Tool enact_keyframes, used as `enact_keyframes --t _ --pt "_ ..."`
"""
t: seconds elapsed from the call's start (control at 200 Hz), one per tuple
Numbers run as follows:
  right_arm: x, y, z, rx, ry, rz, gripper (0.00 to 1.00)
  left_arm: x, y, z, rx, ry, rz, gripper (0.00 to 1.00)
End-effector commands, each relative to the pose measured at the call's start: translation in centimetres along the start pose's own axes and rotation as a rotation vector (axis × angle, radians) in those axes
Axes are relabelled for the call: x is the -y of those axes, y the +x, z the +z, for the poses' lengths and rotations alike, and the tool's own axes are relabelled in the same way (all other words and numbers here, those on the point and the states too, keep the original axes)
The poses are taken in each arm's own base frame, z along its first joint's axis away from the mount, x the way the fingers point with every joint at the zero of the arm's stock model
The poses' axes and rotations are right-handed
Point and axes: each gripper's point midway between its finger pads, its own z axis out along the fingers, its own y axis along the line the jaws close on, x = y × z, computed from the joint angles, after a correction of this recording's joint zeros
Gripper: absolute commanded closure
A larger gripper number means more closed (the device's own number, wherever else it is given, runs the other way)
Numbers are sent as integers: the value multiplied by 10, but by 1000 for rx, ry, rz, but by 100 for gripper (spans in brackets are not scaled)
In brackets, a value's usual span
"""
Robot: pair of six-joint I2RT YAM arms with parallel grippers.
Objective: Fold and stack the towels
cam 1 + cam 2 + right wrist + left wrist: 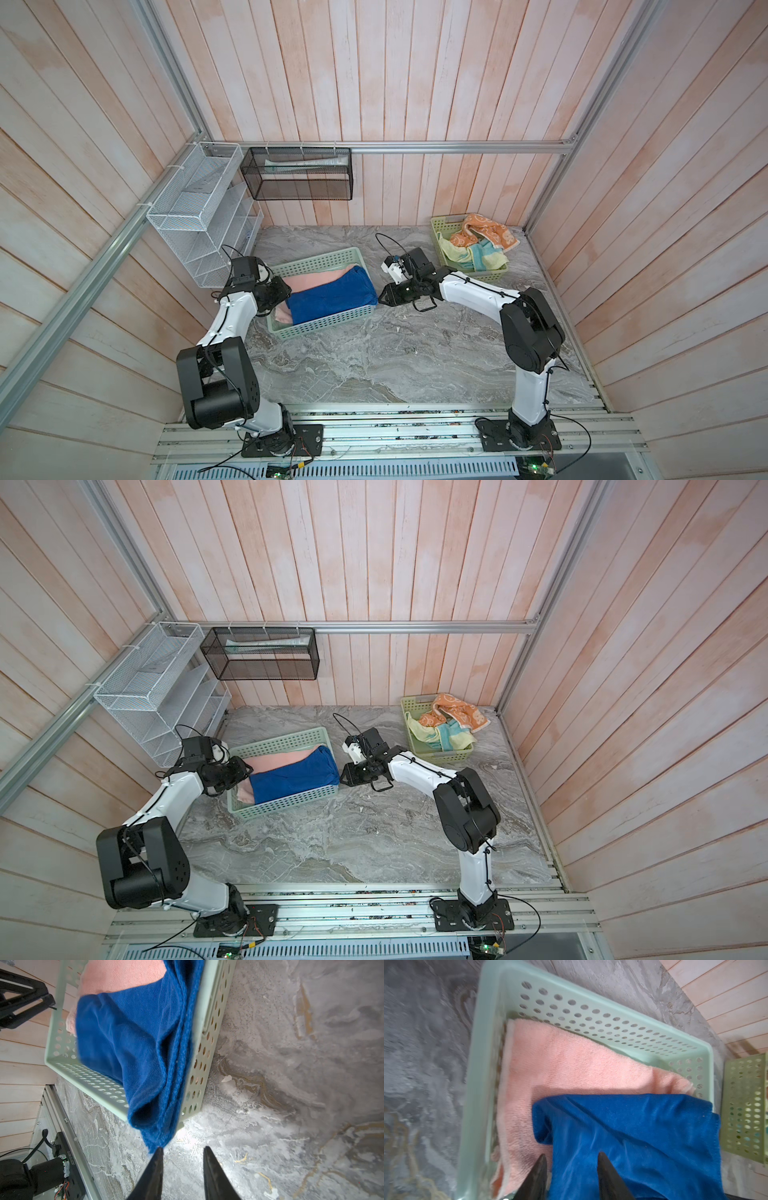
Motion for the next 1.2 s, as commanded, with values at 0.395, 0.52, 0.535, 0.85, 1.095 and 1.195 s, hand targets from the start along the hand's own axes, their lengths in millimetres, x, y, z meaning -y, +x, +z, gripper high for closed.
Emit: enact_keyframes --t 0.395,0.52,0.535,0.85,1.095,1.195 --pt "3 -30 -34 85 72 -39 66 128 12 4 -38 263 173 58" --pt "2 -28 -27 69 48 -25 66 165 52 41 -154 299 236 58" --pt "2 -27 -26 66 43 -23 65 169 57 45 -167 302 245 58" --pt "5 -33 -17 54 41 -26 65 173 132 120 -385 171 416 59" --pt "43 -58 -50 127 132 -4 65 135 133 140 -395 2 508 59" --pt "80 -76 -80 169 219 25 65 139 118 135 -362 -10 533 59"
